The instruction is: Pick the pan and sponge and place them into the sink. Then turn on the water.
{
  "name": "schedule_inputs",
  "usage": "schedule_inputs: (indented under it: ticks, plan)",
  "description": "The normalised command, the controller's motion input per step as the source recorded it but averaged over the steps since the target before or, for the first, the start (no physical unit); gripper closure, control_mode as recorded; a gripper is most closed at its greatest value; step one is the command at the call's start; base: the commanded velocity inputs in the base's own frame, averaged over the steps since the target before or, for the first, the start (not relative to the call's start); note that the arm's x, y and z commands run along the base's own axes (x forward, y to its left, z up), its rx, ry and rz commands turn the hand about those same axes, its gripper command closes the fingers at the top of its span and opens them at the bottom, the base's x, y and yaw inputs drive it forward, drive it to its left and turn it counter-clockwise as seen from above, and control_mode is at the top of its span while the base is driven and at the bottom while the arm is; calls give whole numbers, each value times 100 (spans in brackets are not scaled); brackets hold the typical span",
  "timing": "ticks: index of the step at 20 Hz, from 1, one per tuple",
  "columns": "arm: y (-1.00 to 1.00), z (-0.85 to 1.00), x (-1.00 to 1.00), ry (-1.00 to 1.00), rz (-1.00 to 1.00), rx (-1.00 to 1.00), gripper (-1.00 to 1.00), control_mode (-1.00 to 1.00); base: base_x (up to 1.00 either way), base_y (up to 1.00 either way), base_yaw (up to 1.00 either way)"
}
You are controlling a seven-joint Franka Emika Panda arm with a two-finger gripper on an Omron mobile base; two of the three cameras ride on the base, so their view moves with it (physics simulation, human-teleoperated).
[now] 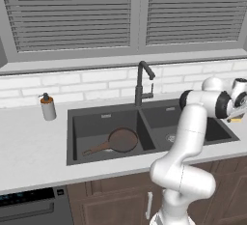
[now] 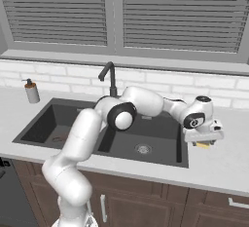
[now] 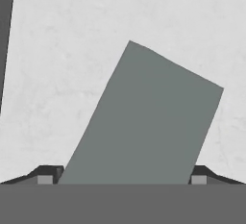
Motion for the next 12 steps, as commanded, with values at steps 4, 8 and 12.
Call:
schedule_inputs:
  ticks: [4,8,12]
  plan:
    - [5,-18,-38,18,15,6,100,-100,0,0,0]
    - [7,1,-64,4,21,15,100,-100,0,0,0]
    - [11,13,-79,0,25,21,100,-100,0,0,0]
